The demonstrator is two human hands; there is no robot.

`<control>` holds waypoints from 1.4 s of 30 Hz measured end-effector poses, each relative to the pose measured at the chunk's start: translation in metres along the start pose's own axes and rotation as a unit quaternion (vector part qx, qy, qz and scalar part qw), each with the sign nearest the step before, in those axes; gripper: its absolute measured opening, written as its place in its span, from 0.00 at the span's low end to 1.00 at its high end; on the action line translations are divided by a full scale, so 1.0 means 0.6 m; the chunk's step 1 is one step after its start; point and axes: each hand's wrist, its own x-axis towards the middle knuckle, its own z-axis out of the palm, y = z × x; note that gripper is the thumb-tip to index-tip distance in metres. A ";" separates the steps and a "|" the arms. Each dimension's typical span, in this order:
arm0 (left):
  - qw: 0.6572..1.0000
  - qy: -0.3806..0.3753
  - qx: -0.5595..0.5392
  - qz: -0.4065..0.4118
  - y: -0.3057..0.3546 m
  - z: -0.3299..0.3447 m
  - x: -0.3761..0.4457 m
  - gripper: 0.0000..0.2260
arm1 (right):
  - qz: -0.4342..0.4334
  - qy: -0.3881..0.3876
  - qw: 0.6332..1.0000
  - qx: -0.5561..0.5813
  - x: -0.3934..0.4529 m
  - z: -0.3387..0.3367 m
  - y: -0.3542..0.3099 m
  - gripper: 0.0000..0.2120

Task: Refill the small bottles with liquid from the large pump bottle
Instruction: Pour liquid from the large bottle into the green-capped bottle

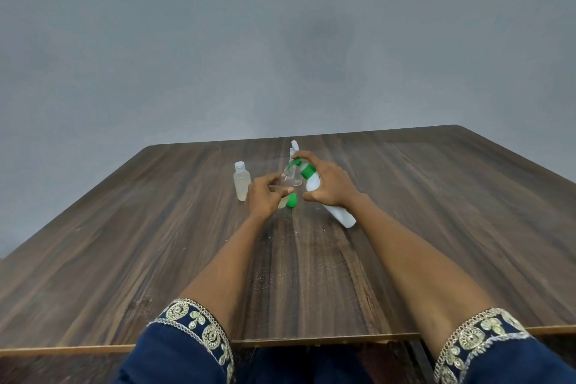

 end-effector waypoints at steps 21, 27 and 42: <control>1.000 -0.003 0.005 -0.009 -0.009 0.001 0.003 0.21 | -0.014 -0.015 1.000 -0.004 0.003 0.002 -0.002 0.36; 1.000 -0.007 0.011 0.002 -0.004 0.002 0.001 0.20 | -0.008 0.002 1.000 0.000 0.002 0.006 0.002 0.32; 1.000 -0.004 0.022 -0.009 -0.011 -0.001 -0.001 0.21 | -0.026 -0.045 0.999 -0.011 0.004 0.001 0.008 0.36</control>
